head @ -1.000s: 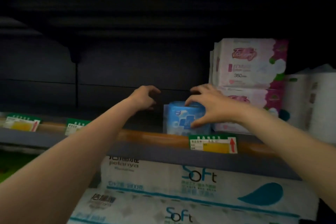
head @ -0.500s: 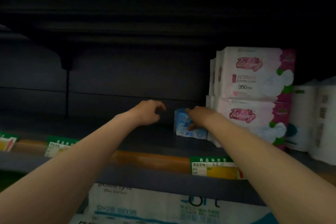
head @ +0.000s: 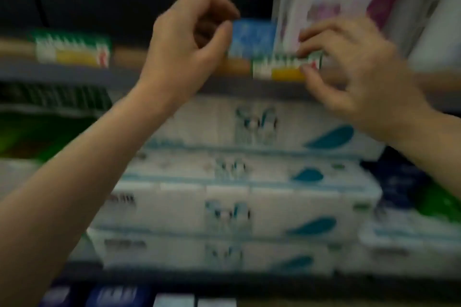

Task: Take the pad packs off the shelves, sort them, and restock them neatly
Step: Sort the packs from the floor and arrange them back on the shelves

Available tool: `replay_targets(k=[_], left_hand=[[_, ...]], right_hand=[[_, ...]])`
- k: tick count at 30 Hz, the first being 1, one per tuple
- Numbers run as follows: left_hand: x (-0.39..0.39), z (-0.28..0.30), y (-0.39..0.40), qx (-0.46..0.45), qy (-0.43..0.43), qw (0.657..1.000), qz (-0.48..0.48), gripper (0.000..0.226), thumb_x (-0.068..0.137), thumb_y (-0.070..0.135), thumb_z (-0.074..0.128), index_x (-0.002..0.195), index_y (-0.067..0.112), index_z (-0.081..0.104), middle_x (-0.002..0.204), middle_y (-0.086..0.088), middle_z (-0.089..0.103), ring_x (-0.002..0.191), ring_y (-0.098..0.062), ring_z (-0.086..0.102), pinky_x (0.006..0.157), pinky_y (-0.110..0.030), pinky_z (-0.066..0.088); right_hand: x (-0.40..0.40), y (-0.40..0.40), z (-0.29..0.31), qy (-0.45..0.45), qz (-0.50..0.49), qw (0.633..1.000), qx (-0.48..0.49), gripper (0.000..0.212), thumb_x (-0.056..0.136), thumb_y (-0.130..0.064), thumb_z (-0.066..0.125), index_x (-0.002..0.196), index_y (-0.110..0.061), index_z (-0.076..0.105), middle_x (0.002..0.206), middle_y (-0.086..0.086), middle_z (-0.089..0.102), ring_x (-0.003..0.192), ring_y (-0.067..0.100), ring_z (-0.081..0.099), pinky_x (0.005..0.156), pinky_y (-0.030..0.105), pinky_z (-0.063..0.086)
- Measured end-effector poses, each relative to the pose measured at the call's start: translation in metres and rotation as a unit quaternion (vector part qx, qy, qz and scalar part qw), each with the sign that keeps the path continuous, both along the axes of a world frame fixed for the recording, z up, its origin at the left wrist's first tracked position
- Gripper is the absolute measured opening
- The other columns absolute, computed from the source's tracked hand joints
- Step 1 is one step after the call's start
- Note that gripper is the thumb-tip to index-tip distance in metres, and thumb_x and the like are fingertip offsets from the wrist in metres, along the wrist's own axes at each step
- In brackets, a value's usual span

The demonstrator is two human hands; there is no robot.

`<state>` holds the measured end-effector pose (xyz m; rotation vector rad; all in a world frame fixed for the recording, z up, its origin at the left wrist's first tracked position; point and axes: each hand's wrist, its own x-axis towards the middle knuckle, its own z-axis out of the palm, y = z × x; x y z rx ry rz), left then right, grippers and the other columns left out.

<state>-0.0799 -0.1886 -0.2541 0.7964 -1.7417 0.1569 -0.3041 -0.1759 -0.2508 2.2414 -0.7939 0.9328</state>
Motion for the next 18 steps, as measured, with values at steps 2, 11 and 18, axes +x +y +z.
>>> replay_targets(k=[2,11,18], left_hand=[[-0.018,-0.058,0.03,0.02,-0.022,0.998,-0.049,0.02,0.09,0.015,0.051,0.102,0.003,0.061,0.093,0.001,0.058,0.078,0.001,0.055,0.073,-0.01,0.041],[-0.075,-0.349,0.113,0.488,-0.172,0.843,-0.145,0.031,0.074,0.035,0.051,0.095,0.017,0.065,0.087,0.003,0.061,0.077,0.001,0.058,0.073,-0.013,0.043],[-0.071,-0.412,0.159,0.485,-0.42,0.757,-0.129,0.04,0.08,0.038,0.04,0.103,0.017,0.065,0.105,-0.002,0.065,0.097,-0.021,0.06,0.082,-0.031,0.042]], right_hand=[[-0.019,0.029,-0.045,0.044,0.015,0.999,0.019,0.022,0.093,-0.013,0.05,0.094,0.005,0.063,0.101,0.024,0.061,0.092,0.038,0.053,0.085,0.037,0.037],[-0.069,0.092,-0.363,0.176,-0.027,0.838,0.515,0.027,0.074,-0.022,0.069,0.094,-0.004,0.067,0.094,0.018,0.063,0.085,0.036,0.061,0.075,0.04,0.054],[-0.06,0.146,-0.477,0.251,-0.028,0.701,0.667,0.032,0.088,-0.037,0.059,0.115,-0.02,0.055,0.126,0.005,0.041,0.119,0.024,0.037,0.095,0.033,0.033]])
